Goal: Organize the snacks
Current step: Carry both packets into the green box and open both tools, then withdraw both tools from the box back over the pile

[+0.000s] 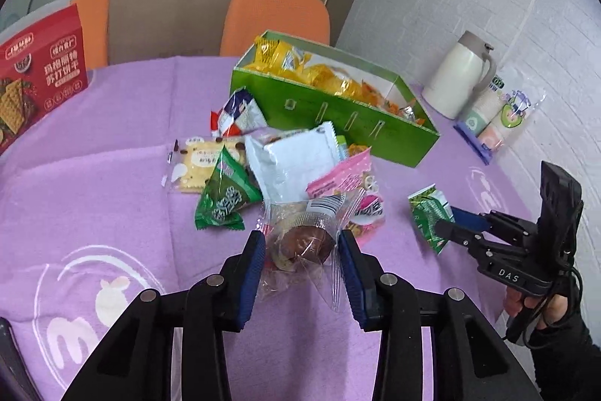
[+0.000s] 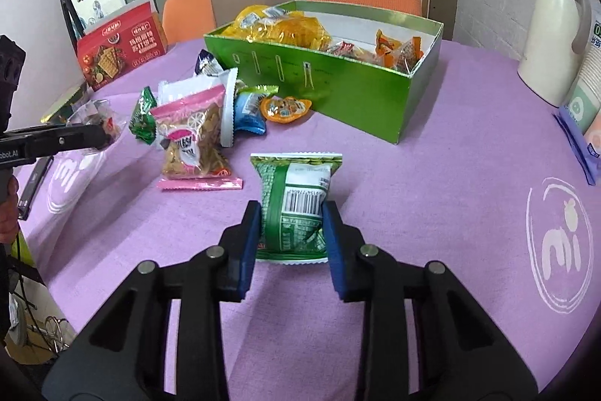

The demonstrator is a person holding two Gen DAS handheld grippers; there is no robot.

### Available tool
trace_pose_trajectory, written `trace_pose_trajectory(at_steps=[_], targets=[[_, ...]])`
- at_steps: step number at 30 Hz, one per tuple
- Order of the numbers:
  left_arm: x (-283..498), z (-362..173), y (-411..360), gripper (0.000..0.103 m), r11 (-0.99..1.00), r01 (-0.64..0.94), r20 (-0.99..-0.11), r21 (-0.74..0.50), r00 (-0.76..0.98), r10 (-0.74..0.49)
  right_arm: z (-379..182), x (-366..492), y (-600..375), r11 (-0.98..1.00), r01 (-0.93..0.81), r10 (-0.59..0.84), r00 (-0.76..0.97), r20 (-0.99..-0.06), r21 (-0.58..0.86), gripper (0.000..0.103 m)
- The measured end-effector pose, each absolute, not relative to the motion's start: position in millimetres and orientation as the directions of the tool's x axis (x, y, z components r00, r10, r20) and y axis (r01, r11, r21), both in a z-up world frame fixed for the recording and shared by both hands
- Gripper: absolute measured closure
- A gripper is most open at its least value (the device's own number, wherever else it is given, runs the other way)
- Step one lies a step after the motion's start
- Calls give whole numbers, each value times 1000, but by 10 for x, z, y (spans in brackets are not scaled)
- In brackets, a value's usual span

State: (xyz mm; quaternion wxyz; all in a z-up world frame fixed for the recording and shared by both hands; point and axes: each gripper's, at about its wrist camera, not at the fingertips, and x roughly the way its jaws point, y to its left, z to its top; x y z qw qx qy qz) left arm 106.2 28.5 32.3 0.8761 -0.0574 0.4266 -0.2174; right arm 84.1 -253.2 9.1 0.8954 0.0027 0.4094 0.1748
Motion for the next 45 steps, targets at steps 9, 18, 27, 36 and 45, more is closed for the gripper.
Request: trace_pose_trajectory(at_steps=[9,18,27,36,45], targets=[[1391,1027,-103,63,873,403,-643,-276,598,-479,712,991,-2773,943,-281,331,732,-595,179,68],[2256,1050,-734,63,857,390,-657,-337,555,-511,794,1646,-2906,946,-228,321,769,-553,232,68],[2863,845,-1126,60,860,391,-674,-327,541,-503,550,2157,-2921,953,-198,295,767,-570,227,68],[2997,652,-1045,9,895,345,-676,-282,590,-440,454,2205,-2828,969,-238,235,789,-567,71,20],[2783,777,-849,9,890,341,-667,-304,591,-454,651,2016,-2872,966,-226,256,786,-563,123,18]])
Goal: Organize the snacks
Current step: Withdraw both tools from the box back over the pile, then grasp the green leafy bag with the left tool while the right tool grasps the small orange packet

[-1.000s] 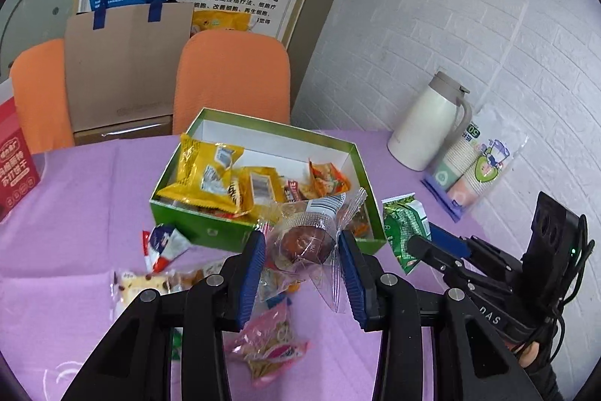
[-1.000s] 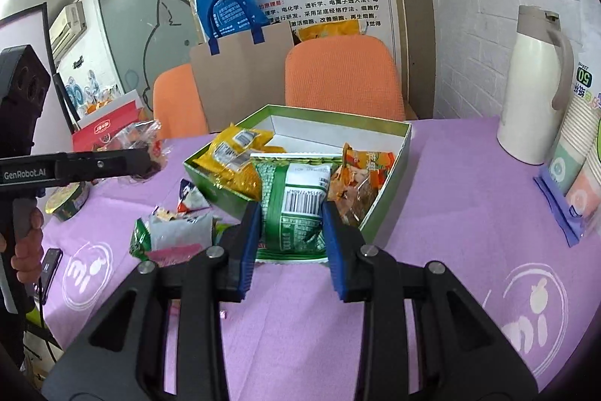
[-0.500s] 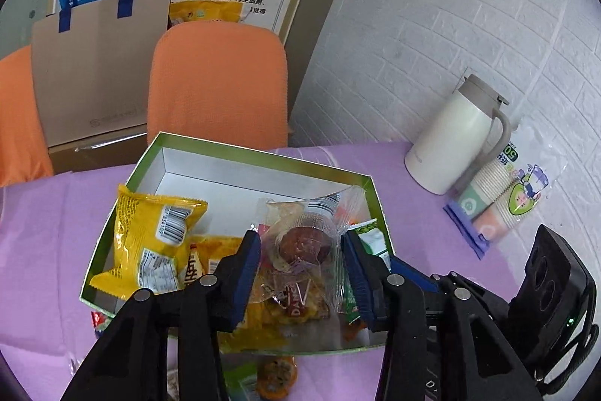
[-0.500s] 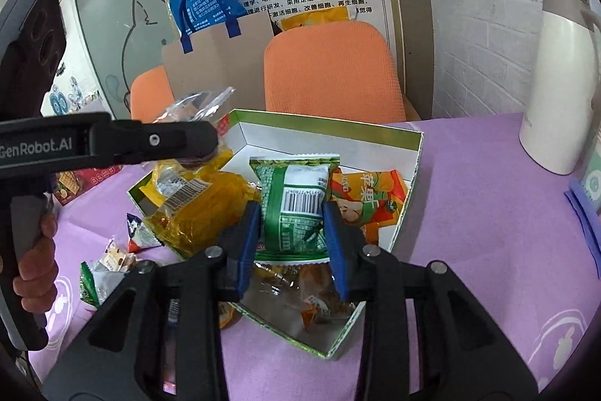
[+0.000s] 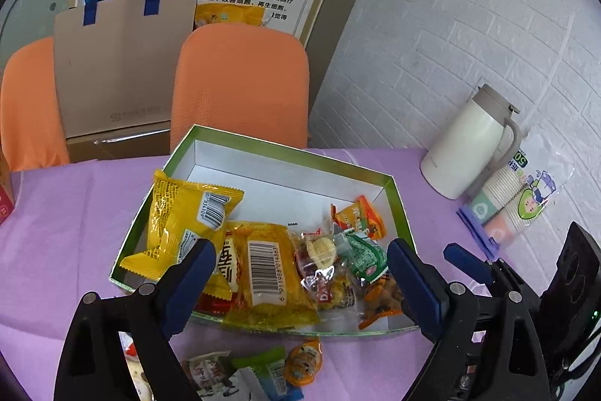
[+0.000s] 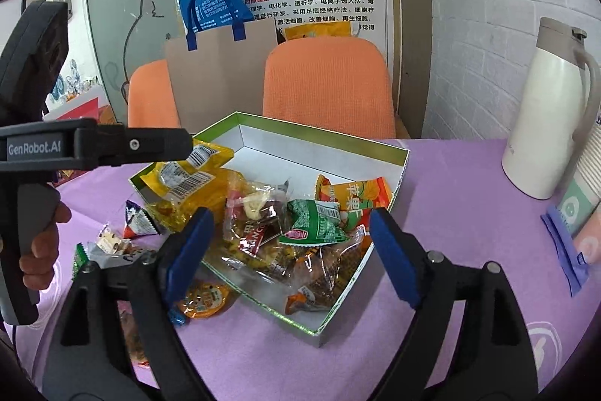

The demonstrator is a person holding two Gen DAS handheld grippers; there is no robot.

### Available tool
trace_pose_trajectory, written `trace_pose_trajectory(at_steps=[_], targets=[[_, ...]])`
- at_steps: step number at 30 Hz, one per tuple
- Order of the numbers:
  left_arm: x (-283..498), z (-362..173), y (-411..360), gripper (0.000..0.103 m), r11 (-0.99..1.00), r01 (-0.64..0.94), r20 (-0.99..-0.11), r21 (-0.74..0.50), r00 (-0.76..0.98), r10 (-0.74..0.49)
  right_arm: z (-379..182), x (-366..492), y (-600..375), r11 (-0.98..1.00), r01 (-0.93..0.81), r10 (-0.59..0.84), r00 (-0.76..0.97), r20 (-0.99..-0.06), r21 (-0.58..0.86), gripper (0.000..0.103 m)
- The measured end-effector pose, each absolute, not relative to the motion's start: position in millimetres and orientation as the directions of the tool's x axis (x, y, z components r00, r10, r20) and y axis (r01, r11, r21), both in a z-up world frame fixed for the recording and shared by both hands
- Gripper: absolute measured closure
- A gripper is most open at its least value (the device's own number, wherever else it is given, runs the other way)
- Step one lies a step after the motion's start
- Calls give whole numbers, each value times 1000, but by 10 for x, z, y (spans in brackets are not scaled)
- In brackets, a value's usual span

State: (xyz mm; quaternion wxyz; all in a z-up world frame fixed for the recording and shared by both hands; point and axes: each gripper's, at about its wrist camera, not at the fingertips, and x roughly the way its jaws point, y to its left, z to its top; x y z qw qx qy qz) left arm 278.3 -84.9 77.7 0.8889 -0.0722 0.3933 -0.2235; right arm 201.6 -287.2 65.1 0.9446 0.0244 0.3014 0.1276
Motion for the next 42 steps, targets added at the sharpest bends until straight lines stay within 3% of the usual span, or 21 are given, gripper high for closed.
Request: trace_pose_trajectory(at_steps=[6,13,28,32,38,40,41,42], targets=[[2403,972,-669,9,880,365,-645,-306,601,-473,861,1697,-2823,949,-261,315,788,-530,176,12],[1784,1021,-283,9,879,385,-632,-280,616,-471,887,1294,-2656,938,-320,337,760,-556,131,12],[1432,107,741,11,885,211,-697,-414,552,-458,231,1088,-2529,940,-297,319,601,-733,166,12],[1555,29,688,28,879,264,-693,-397,542,-476,179,1113,-2550,946,-270,312,594,-741,181,12],[1786,-101,666,32,875,278,-693,-397,534,-484,115,1270,-2621,947,-190,322,570,-756,260,12],[1830,-172,678,46,873,285,-705,-396,514,-488,89,1364,-2619,941,-158,335,563,-755,299,12],[1839,-208,677,60,872,293,-713,-392,502,-489,68,1418,-2621,935,-136,345,559,-754,327,13],[1835,-237,680,65,876,301,-719,-377,501,-482,53,1469,-2614,928,-123,358,555,-751,351,14]])
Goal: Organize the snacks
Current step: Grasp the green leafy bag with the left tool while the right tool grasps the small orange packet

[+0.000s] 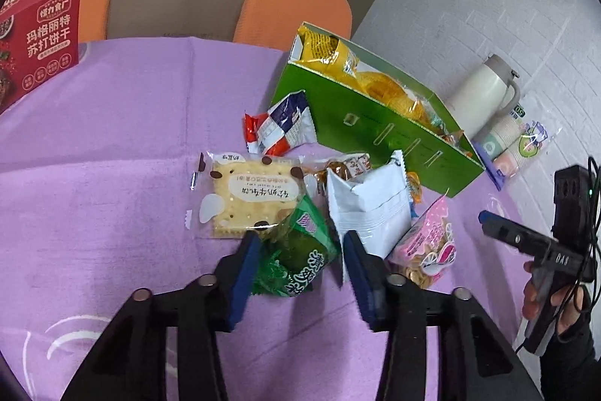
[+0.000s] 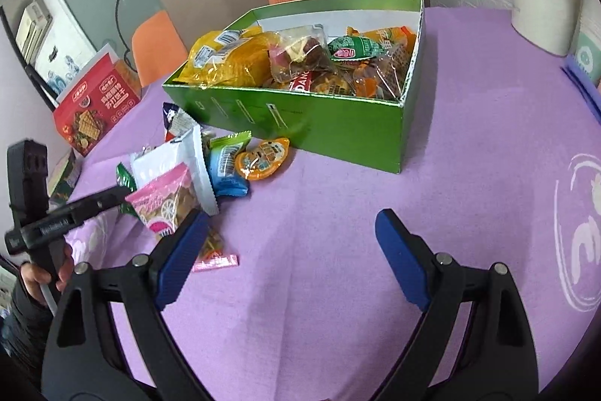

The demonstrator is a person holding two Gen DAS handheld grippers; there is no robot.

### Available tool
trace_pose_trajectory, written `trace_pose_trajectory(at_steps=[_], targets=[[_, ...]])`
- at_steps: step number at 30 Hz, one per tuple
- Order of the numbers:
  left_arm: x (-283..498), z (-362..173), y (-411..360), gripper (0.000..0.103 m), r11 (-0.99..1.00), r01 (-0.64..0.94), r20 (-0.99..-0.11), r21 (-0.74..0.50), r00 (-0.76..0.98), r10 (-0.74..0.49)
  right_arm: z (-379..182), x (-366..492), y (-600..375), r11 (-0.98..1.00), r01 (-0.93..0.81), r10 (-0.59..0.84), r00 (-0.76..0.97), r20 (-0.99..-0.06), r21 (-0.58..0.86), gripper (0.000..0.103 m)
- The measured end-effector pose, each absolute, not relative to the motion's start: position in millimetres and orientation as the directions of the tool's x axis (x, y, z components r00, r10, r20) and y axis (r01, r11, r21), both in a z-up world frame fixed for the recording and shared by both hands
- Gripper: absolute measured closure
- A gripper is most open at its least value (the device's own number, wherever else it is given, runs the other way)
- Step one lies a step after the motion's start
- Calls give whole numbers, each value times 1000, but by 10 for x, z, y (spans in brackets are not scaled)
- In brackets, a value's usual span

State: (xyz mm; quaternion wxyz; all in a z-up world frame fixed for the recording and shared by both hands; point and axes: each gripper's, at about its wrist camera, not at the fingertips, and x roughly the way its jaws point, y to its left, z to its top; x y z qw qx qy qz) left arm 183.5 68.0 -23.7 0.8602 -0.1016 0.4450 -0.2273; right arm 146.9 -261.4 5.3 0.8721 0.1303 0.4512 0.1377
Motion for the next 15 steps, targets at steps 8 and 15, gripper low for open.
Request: trace_pose_trajectory(at_steps=[8,15], targets=[[1672,-224,733,66,864,338,-709,-372,498,-500,-115,1856,-2380,910,-41,363,560,-745,413,31],[1536,-178,667,64,871,380,-721,-311,503,-477,-177,2014,-2205,938,-30,295,592,-750,346,52]])
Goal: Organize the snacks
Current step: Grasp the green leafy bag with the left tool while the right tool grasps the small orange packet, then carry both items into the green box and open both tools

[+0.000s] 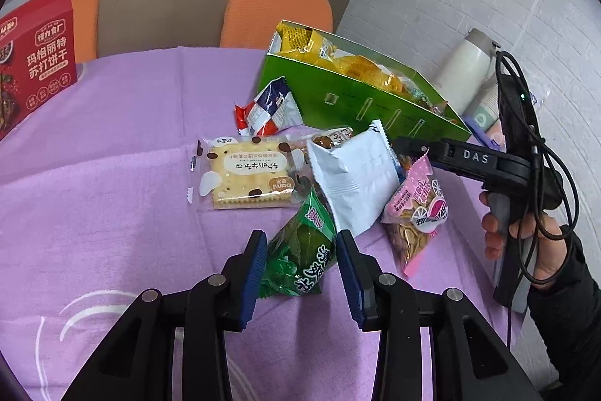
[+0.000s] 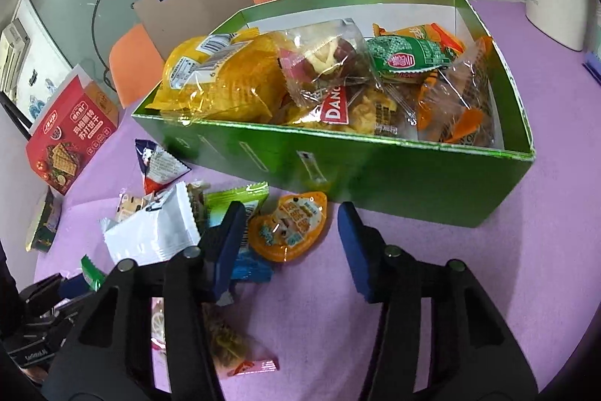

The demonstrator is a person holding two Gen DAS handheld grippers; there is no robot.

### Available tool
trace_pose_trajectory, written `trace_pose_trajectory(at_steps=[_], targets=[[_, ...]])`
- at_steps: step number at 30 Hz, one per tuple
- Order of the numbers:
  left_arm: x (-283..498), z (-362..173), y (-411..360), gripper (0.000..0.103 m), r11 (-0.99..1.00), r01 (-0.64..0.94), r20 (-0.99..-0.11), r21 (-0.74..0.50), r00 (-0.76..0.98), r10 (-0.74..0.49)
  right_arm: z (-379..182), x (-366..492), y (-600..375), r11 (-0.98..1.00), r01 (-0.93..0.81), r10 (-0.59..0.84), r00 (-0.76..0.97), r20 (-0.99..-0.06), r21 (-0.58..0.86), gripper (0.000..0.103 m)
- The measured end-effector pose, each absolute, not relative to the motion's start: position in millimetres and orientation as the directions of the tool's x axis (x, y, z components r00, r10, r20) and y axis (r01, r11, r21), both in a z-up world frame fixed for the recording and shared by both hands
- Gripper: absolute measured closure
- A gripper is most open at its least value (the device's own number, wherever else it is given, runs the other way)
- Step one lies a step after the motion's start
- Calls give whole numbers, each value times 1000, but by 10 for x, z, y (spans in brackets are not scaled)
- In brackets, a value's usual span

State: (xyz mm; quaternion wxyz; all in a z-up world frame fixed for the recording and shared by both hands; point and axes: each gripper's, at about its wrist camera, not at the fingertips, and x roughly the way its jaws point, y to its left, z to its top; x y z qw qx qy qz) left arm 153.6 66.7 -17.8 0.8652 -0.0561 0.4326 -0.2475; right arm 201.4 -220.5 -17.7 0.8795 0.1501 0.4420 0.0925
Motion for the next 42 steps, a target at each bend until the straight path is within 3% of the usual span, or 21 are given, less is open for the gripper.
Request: trace_pose_trajectory(at_steps=[1,3,6,8,17,19,21,23,26,29,32,35,42], targets=[[1534,-173,662,64,869,382,-722,-313,499,-479,-194,2030,-2220,940,-13,283,593,-754,342,55],[1530,-176,660,53,867,384,-723,-319,492,-484,-226,2049,-2233,937,-7,287,588,-756,350,56],[1555,-212,644,50,872,370,-733,-321,485,-476,-219,2042,-2200,944,-21,277,592,-757,329,57],[1566,-250,631,50,874,363,-741,-323,477,-472,-230,2030,-2185,949,-44,278,578,-767,312,76],[1473,-224,623,50,886,360,-747,-292,492,-446,-192,1664,-2413,961,-112,270,561,-783,251,76],[1484,-190,609,47,890,365,-745,-275,504,-437,-182,1567,-2474,963,-122,266,559,-785,240,76],[1517,-169,570,36,896,363,-745,-256,517,-422,-176,1480,-2514,966,-130,257,561,-787,223,76],[1567,-189,515,35,900,365,-753,-240,515,-410,-169,1430,-2516,968,-141,252,563,-787,209,76],[1628,-270,471,38,901,358,-774,-245,487,-404,-171,1383,-2532,965,-153,261,561,-786,211,76],[1611,-291,465,55,904,355,-781,-238,483,-395,-186,1360,-2540,963,-163,271,559,-783,216,76],[1594,-291,510,57,906,335,-784,-259,475,-400,-180,1352,-2539,963,-161,270,560,-783,216,76],[1563,-278,541,66,911,312,-787,-270,474,-396,-175,1316,-2543,962,-161,272,566,-778,220,76],[1393,108,667,66,895,289,-733,-339,516,-444,86,1133,-2608,951,-208,308,611,-729,227,76]])
